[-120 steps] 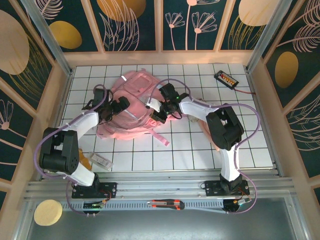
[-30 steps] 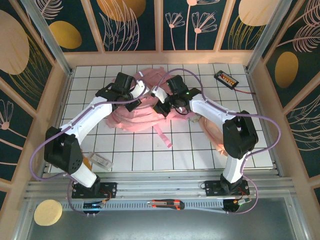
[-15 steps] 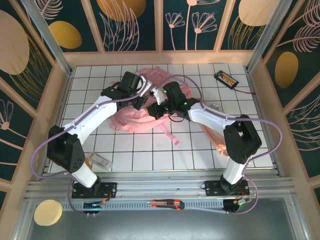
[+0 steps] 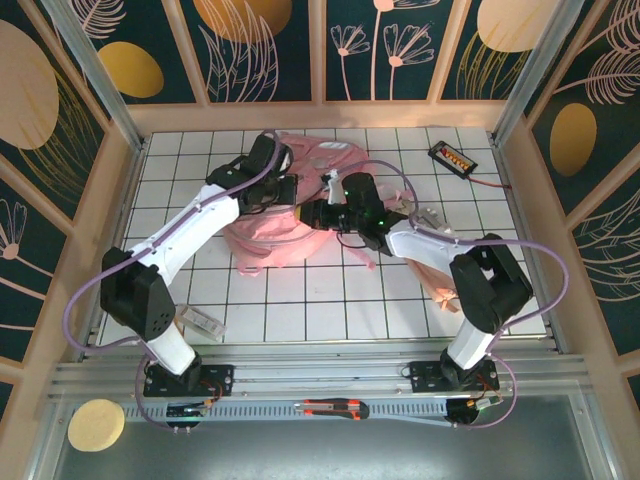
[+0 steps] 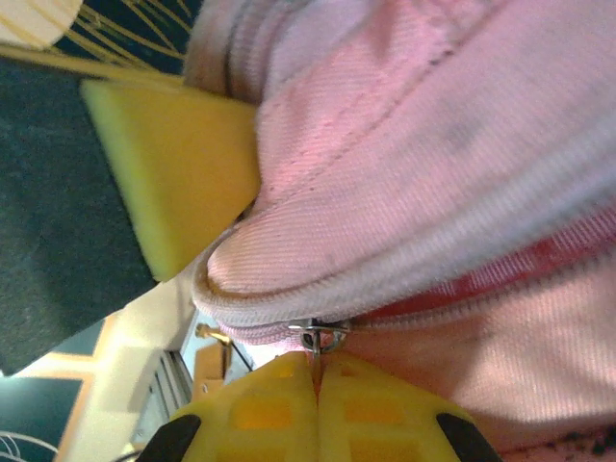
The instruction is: Pack the student bag
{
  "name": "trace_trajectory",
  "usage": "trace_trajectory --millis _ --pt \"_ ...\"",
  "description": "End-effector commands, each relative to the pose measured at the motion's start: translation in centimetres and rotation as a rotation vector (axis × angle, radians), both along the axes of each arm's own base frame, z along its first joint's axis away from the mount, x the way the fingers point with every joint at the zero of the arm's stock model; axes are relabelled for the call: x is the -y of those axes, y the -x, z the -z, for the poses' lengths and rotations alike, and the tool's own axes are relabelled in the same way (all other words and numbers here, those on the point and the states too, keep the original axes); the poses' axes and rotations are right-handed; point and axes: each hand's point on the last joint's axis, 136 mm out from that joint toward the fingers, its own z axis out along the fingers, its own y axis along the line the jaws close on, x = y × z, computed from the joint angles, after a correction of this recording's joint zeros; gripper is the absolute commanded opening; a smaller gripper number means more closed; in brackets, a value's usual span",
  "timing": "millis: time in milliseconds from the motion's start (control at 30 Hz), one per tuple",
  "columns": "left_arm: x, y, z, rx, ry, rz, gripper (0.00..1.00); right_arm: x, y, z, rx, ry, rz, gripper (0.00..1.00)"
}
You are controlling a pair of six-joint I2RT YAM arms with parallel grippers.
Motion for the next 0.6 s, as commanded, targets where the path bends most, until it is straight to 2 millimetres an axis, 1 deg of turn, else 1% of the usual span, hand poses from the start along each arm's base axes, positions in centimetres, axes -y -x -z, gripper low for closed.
trace_trajectory --millis 0,67,133,200,233,300,367,400,467,567 --pt "2.5 -1.9 -8.2 0.174 0.219 -0.055 0.0 1.2 -0.5 -3.3 0.012 -0.075 0.055 0.0" --pt "3.0 -1.8 -7.9 0.151 0.218 -0.04 0.0 3.1 -1.3 -3.0 0.023 -0.042 0.103 0.0" --pt "3.5 -1.5 -7.1 0.117 0.216 -0.04 0.0 5.4 -2.6 -2.6 0.026 -0.012 0.151 0.0" --pt "4.2 -1.2 -6.6 0.106 0.223 -0.041 0.0 7.6 -4.2 -2.1 0.028 0.019 0.181 0.0" --pt "4.6 -1.0 -6.2 0.094 0.233 -0.045 0.0 7.8 -4.6 -2.0 0.025 0.018 0.154 0.0" --pt "5.3 -1.0 -5.7 0.075 0.265 -0.043 0.0 6.9 -4.4 -2.2 0.012 0.01 0.038 0.0" --pt "6.0 -1.5 -4.4 0.051 0.265 -0.045 0.0 5.6 -3.5 -2.7 -0.008 -0.015 -0.065 0.0" --pt "6.2 -1.7 -4.3 0.053 0.268 -0.046 0.0 4.8 -2.7 -3.1 -0.018 -0.045 -0.119 0.0" --pt "6.5 -2.2 -3.9 0.054 0.269 -0.052 0.0 3.8 -1.0 -3.2 -0.069 -0.084 -0.196 0.0" --pt "7.1 -3.0 -3.8 0.061 0.284 -0.054 0.0 2.6 1.4 -2.2 -0.157 -0.073 -0.272 0.0"
